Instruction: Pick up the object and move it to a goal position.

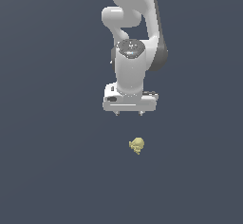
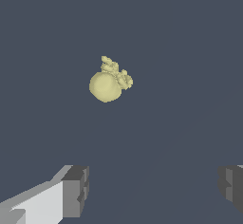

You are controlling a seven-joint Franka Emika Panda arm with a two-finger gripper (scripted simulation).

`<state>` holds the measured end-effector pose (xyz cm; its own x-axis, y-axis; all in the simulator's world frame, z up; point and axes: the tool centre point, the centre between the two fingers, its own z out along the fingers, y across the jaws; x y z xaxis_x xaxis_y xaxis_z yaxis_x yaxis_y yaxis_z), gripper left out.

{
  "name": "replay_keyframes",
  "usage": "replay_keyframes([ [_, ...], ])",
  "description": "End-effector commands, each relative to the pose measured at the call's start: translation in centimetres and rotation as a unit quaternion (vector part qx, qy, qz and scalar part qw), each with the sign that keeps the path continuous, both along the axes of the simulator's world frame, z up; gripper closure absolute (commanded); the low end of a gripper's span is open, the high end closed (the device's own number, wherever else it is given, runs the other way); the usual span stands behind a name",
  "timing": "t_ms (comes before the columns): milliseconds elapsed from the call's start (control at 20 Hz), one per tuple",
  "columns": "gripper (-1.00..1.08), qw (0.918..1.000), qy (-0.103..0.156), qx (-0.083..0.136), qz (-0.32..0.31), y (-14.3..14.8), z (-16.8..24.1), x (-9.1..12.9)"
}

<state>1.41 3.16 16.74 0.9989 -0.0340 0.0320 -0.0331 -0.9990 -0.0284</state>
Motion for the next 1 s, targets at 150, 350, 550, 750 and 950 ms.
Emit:
replay_keyframes([
  [150, -0.92, 0.9991, 0.003, 0.001, -0.041, 0.4, -0.7, 1.1],
  [350, -0.92, 0.9965, 0.006, 0.002, -0.083, 0.8, -1.5, 2.2],
  [550, -0.92, 0.9912, 0.010, 0.002, -0.132, 1.2, -2.4, 3.5],
  [750, -0.92, 0.9834, 0.013, 0.001, -0.181, 1.8, -3.4, 4.7],
  [950, -0.92, 0.9733, 0.016, 0.000, -0.229, 2.3, -4.4, 5.8],
])
